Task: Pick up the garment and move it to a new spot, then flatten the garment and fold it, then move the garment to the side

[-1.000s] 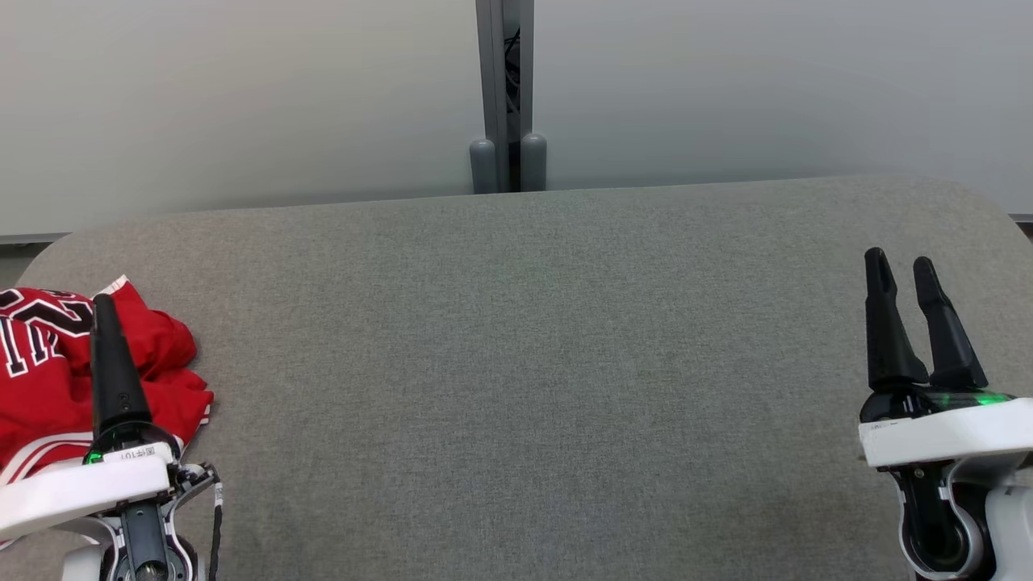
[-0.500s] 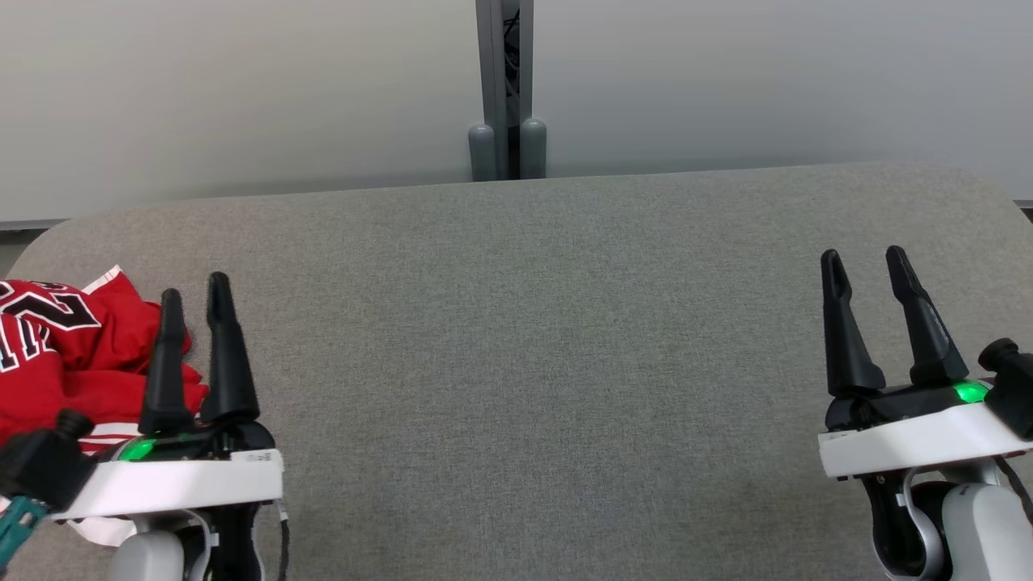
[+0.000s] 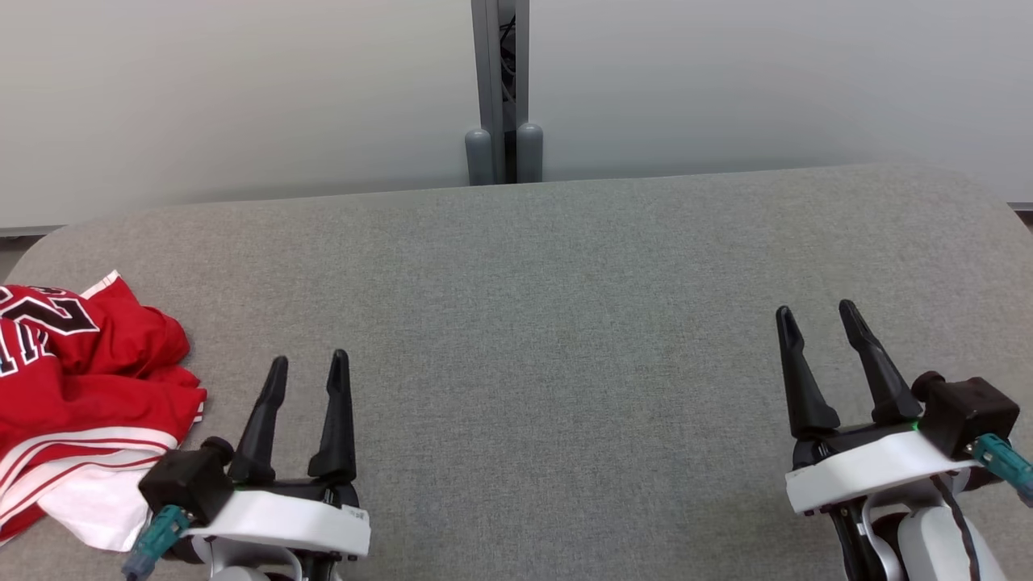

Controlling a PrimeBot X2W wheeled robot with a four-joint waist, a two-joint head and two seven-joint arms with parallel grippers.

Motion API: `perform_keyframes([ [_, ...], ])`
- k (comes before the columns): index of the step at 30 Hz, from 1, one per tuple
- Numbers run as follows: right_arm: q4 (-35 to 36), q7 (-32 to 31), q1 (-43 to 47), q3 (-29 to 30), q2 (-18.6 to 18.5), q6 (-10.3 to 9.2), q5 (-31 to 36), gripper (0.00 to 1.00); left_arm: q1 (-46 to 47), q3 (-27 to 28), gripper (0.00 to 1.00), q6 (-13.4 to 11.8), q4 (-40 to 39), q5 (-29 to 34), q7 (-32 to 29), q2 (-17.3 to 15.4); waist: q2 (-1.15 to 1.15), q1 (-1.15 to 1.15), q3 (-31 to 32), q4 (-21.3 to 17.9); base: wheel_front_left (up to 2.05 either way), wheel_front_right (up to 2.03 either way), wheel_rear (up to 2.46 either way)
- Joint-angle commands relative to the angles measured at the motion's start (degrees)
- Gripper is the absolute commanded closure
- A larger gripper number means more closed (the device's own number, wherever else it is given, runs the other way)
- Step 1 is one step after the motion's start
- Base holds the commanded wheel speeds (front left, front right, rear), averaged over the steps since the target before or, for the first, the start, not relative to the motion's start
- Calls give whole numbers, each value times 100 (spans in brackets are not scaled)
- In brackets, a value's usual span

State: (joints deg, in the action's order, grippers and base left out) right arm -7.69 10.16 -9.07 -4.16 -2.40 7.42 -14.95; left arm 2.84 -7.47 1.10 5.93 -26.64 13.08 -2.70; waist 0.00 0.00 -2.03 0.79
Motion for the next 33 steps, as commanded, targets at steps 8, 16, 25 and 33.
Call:
perform_keyframes([
  [8, -626, 185, -103, -126, -56, 10, 273, 0, -10, -72, 0, -208, 555, 350, 71, -24, 0, 0, 111, -19, 0, 0, 0],
  [16, -962, 332, -179, -315, -64, 11, 556, 0, -62, -106, 0, -324, 705, 752, 129, -26, 0, 0, 157, -33, 0, 0, 0],
  [25, -1040, 458, -235, -415, -71, 12, 744, 0, -107, -112, 0, -387, 732, 1058, 181, -29, 0, 0, 186, -50, 0, 0, 0],
  [33, -1089, 524, -229, -462, -75, 12, 820, 0, -78, -123, 0, -426, 747, 1175, 214, -30, 0, 0, 168, -42, 0, 0, 0],
])
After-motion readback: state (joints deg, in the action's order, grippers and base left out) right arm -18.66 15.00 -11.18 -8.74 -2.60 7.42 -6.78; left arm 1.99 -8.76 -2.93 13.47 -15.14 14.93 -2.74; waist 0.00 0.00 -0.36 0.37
